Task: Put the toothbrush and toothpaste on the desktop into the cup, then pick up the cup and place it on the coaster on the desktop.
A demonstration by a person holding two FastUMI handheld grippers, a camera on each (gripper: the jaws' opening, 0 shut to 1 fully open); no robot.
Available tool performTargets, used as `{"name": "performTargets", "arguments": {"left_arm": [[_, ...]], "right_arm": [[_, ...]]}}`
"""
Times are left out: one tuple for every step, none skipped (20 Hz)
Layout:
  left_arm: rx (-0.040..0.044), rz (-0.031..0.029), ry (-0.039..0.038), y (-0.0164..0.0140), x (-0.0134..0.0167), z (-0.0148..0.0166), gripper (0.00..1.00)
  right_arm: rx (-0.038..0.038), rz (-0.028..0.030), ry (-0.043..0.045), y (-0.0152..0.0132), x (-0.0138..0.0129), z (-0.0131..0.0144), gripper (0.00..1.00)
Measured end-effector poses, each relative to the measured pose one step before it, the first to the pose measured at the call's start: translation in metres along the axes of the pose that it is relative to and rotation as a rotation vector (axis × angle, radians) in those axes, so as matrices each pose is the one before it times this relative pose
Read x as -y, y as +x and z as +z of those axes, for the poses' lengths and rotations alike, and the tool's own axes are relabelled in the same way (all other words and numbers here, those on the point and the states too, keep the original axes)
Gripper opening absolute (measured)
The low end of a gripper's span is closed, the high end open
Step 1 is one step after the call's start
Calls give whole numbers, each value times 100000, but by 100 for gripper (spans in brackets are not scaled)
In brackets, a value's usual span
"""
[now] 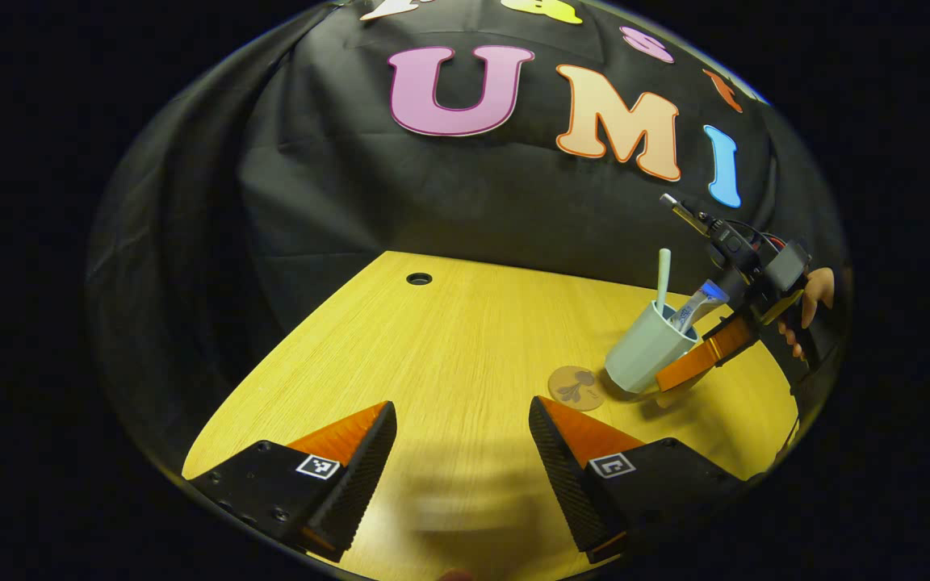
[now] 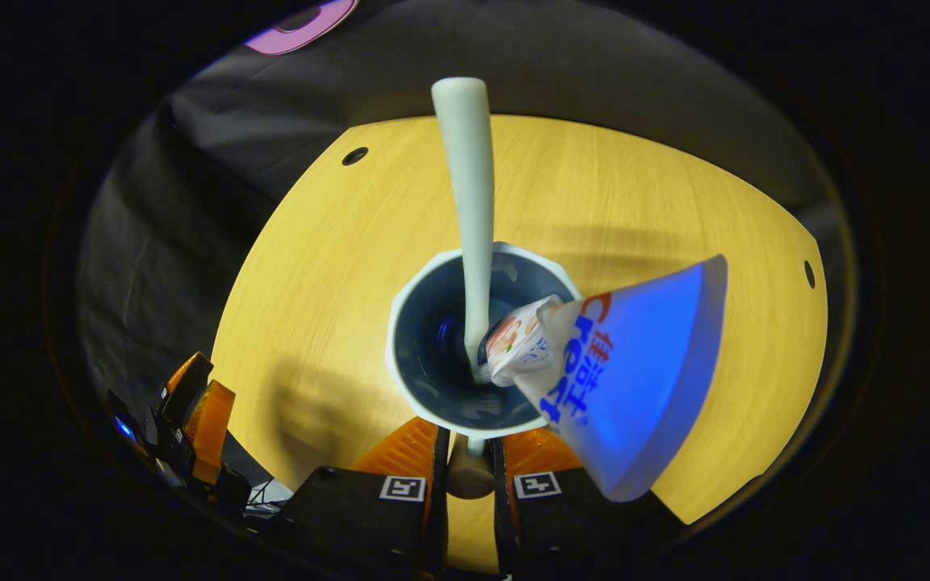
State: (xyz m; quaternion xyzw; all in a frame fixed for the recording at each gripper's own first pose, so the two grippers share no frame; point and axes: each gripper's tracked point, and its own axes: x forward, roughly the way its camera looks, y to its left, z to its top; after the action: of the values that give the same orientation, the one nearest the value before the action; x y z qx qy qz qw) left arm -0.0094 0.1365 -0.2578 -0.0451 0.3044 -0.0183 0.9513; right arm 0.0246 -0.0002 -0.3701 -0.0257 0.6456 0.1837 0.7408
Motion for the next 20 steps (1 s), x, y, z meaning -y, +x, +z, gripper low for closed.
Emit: {"name": "performTargets", "arguments": {"left_arm": [[-24,654,-375,-117,-596,-40,95],[-130,598,-312,-72,-507,-71,95],[-107,559,-429,-26,-453,-141,96],[-138,420,-625,-97,-416,-120,95],[-126,509,-573,-17,-318,-91,95],[-103,557,-529,-4,-318,-41,95],[7,482,-452,-180,-253,-73,95],[67,441,-314,-193,-197,97,95],[194,327,-239,1,-101,-174,95],[40,396,-210,-54,-130,0,95],[17,134,-239,-169,45,41,95],[40,156,-299,-74,56,16,95],[28,-24,-346,-55,108,-36,96],[110,-118,-186,-65,127,9,96],[263,-227,22,-33,344,77,96],[-36,-246,316,72,328,76,96],[372,-606,564,-84,472,177,95],[438,-461,802,-50,540,395,95],[562,-785,827,-6,523,238,95],[669,-968,777,-45,737,408,95]], "right_arm": [[-31,71,-1028,2,62,60,25],[-288,-265,-1215,-48,41,23,25],[-586,-401,-1221,56,41,-35,25],[-191,-523,-1186,-13,73,-38,25],[-517,-308,-710,0,71,-44,25],[-587,111,35,-41,-49,-102,25],[-773,-48,-58,-33,70,-88,25],[-435,-589,-554,-7,155,105,21],[-475,-1140,-770,-85,181,37,21],[-973,-489,21,-39,-53,-155,25],[1123,-247,-366,-197,191,273,25],[491,1022,62,-314,-261,5,27],[1311,747,87,-471,-124,144,30],[1010,-154,-619,-489,-62,218,31],[1614,-511,-1236,-258,225,435,41],[1285,4,-372,31,-128,53,42],[2786,1395,-159,-422,-272,226,61],[3973,1533,-143,-407,-349,316,81],[3571,-69,-434,-604,257,204,100],[3505,-816,-894,-533,438,390,96]]}}
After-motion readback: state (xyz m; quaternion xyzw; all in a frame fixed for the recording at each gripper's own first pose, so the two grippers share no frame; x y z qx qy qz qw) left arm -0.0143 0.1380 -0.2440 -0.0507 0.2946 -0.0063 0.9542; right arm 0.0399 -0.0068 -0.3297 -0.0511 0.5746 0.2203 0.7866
